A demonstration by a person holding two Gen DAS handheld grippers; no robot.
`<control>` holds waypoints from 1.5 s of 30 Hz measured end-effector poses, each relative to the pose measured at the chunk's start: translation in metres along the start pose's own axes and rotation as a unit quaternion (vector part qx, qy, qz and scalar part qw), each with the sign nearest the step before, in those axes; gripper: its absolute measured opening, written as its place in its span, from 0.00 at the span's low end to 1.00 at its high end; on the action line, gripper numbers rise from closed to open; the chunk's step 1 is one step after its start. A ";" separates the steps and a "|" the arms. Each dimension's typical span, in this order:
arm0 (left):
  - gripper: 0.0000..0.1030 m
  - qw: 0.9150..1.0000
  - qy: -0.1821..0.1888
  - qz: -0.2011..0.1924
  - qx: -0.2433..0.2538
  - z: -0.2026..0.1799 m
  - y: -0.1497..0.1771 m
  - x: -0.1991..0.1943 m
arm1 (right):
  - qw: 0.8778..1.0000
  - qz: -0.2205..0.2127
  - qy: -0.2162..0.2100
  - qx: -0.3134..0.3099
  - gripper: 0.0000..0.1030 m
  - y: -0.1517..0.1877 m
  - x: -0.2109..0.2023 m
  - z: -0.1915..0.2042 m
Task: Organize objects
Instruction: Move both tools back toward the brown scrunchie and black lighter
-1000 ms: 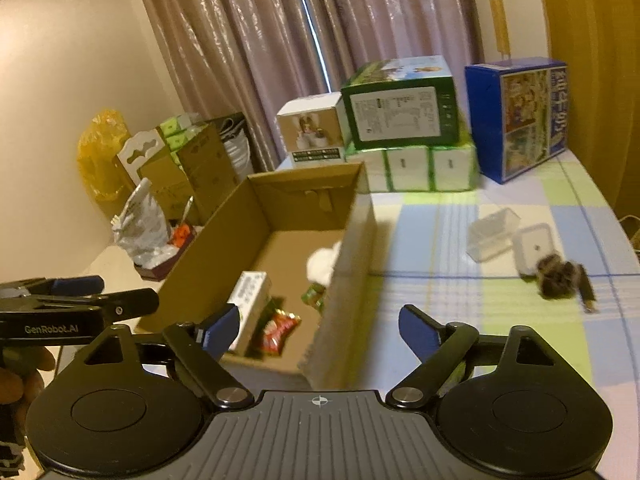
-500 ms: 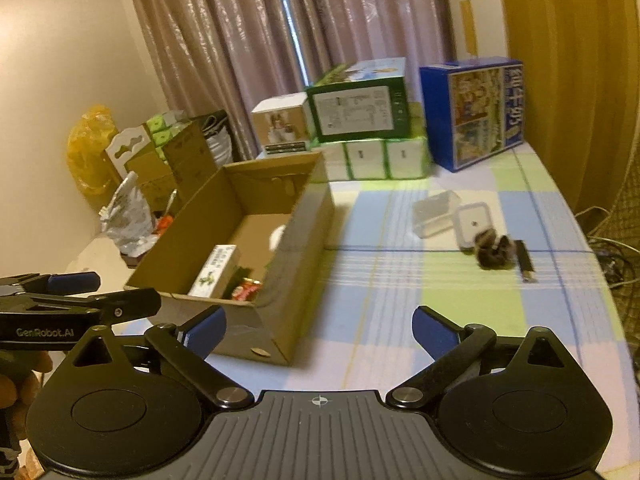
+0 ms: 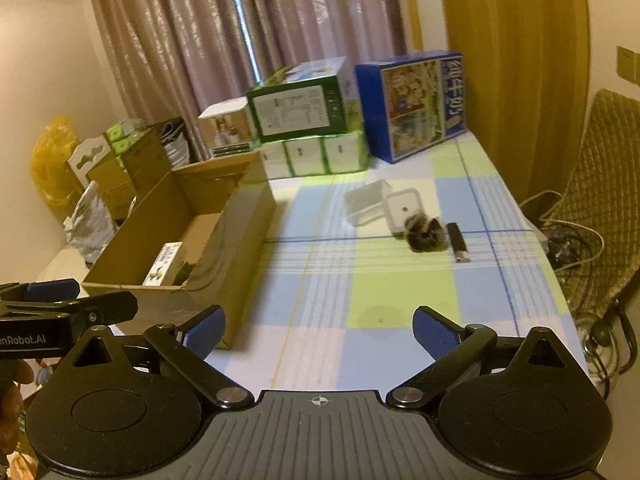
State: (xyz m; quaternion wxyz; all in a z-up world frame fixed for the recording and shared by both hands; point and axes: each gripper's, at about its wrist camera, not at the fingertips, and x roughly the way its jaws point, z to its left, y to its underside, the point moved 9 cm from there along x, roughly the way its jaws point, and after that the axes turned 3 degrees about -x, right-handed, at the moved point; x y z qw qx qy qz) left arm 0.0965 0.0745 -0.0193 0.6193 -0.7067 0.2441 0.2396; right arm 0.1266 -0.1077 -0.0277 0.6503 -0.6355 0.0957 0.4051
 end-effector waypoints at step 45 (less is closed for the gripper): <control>0.99 0.997 0.065 0.013 0.037 -0.093 -0.012 0.065 | 0.994 -0.019 0.086 0.064 0.95 -0.003 0.005 -0.136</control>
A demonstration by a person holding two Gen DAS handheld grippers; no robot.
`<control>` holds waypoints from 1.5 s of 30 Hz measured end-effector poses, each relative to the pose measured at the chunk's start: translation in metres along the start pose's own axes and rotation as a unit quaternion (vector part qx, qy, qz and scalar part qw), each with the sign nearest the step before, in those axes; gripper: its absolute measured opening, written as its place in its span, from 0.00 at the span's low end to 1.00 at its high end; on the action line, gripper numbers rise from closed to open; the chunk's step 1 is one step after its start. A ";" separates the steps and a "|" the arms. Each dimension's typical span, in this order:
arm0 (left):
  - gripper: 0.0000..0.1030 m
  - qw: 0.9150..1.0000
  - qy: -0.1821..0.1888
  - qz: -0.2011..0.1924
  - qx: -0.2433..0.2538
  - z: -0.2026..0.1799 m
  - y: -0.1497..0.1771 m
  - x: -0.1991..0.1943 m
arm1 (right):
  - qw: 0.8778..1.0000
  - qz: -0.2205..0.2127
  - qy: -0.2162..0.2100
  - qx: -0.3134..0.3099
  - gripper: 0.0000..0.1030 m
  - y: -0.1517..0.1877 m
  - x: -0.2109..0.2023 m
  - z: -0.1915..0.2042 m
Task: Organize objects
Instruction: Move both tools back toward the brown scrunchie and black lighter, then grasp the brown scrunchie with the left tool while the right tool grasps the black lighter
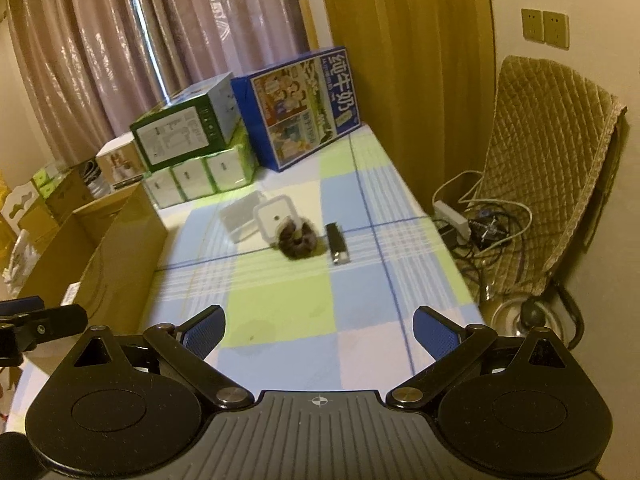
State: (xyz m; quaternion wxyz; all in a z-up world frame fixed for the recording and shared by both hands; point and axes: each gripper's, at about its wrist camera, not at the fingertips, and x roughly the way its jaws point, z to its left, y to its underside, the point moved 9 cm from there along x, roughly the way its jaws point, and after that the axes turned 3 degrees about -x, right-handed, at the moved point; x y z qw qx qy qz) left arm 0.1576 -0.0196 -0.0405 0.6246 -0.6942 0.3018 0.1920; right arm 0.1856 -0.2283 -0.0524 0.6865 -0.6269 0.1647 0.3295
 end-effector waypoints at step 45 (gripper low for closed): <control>0.15 0.982 0.010 -0.006 0.189 -0.081 -0.017 0.301 | 0.999 0.015 0.034 -0.002 0.49 -0.023 0.216 -0.084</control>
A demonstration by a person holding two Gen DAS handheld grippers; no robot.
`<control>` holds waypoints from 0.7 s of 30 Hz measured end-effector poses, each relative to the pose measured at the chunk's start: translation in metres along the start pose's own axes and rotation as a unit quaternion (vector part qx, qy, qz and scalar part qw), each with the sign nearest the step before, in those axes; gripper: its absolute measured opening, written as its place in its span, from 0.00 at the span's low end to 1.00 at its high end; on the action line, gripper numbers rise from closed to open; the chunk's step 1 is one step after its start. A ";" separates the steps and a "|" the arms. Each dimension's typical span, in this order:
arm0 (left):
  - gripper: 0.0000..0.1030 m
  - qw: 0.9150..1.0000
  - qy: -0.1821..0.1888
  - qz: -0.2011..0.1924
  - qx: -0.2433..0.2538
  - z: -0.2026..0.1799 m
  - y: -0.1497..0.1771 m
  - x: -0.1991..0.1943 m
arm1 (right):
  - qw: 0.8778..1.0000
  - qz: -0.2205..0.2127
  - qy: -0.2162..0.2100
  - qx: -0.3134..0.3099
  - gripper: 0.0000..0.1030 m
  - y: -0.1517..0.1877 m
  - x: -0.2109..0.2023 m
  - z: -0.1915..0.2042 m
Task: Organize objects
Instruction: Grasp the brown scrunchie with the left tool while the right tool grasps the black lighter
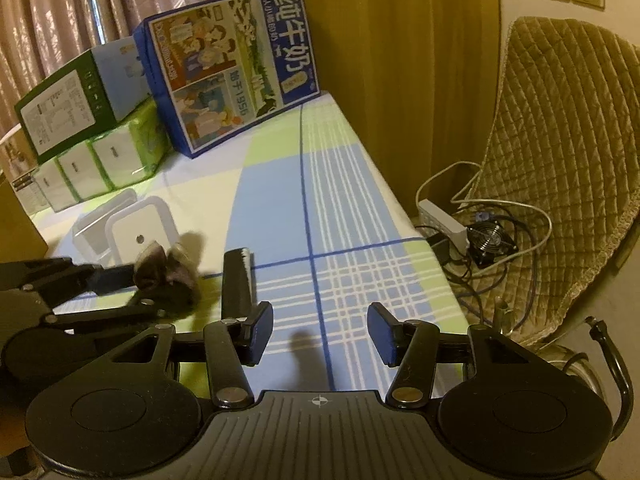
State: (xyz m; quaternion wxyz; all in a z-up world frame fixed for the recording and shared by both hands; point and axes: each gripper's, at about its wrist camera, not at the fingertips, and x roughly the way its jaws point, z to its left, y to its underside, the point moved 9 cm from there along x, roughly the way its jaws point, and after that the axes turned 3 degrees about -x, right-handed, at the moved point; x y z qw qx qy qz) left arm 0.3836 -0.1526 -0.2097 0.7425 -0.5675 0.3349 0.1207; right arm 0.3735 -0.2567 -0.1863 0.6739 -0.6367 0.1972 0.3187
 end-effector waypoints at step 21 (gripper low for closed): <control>0.26 0.995 -0.005 0.018 -0.095 0.045 0.040 -0.067 | 0.990 0.008 -0.028 -0.140 0.19 -0.001 0.051 0.067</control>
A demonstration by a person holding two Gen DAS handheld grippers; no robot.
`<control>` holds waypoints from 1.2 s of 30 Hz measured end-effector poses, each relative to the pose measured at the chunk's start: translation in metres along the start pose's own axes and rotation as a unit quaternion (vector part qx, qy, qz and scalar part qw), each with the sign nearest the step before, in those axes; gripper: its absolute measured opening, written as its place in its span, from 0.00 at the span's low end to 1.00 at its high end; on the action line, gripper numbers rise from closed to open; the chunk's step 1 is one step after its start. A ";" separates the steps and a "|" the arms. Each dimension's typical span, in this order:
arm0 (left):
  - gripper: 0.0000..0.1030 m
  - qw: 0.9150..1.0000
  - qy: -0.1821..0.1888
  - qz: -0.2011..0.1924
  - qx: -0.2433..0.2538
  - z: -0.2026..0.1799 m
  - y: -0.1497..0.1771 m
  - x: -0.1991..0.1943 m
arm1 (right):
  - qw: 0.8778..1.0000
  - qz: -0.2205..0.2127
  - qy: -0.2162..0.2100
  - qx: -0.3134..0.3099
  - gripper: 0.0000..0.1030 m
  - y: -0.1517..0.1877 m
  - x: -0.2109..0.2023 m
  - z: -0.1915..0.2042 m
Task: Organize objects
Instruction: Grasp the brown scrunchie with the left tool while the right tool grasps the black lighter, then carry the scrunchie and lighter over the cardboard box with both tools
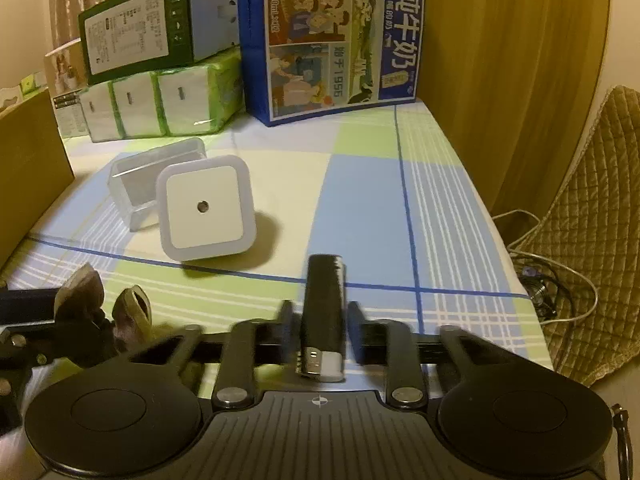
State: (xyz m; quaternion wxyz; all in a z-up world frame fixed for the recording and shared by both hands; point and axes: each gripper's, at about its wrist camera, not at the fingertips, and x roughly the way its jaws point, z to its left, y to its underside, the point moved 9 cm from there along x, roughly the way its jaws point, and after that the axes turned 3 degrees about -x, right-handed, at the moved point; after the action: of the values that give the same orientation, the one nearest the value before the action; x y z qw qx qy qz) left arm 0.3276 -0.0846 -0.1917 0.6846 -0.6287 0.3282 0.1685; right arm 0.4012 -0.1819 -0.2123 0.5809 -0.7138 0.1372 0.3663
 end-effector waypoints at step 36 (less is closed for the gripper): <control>0.19 0.999 -0.027 0.031 0.012 -0.014 0.029 -0.079 | 0.995 0.011 -0.007 0.099 0.18 0.047 -0.134 0.041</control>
State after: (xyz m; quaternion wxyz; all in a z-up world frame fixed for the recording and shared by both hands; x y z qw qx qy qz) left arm 0.2475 -0.0797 -0.1612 0.6954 -0.6049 0.3307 0.2028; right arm 0.2643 -0.1878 -0.1575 0.6457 -0.6484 0.1764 0.3626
